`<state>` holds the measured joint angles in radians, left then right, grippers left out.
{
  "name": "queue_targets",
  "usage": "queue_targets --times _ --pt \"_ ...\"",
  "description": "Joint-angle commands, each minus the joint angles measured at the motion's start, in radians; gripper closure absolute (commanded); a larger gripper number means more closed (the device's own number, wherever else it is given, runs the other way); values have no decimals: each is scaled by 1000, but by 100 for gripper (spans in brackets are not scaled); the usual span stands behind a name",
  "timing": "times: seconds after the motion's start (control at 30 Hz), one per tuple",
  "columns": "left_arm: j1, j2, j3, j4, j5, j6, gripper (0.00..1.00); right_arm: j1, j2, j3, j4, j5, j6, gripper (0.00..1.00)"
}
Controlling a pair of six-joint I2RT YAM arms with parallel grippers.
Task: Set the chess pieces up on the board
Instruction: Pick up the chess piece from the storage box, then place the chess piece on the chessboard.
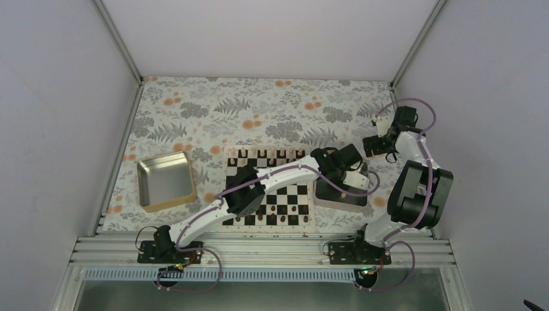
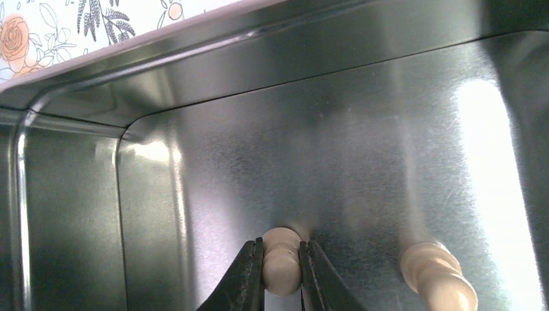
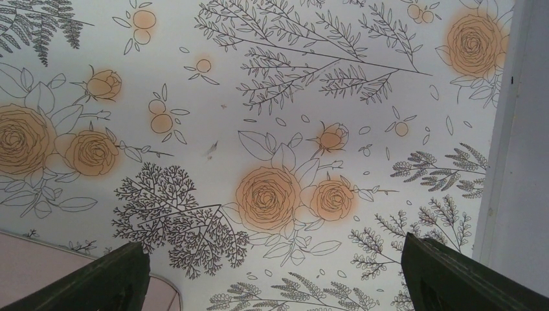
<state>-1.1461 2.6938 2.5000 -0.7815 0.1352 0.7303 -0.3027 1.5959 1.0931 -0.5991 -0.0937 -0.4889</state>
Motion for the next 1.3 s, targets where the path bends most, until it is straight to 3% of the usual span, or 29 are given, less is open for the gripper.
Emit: queue_targets --times 0.0,0.4,0.5,0.7,0.87,1.0,1.27 --pt "2 -73 35 -49 -39 25 94 -8 -25 8 6 -15 -11 0" --pt "64 -351 -58 -260 -162 53 89 -6 -21 8 3 -14 -13 0" --pt "111 -473 -213 -255 -181 40 87 -5 -18 8 1 -14 -13 0" --pt "233 -768 -724 -98 -256 45 85 2 -7 10 -1 -6 -11 0" --pt "312 -890 -993 -36 -258 34 84 10 -5 13 -1 4 -6 0" --pt "369 -911 -1125 35 -249 38 84 15 -4 13 -4 11 -2 0" --pt "452 -879 -1205 96 -201 55 84 18 5 13 -5 21 1 0"
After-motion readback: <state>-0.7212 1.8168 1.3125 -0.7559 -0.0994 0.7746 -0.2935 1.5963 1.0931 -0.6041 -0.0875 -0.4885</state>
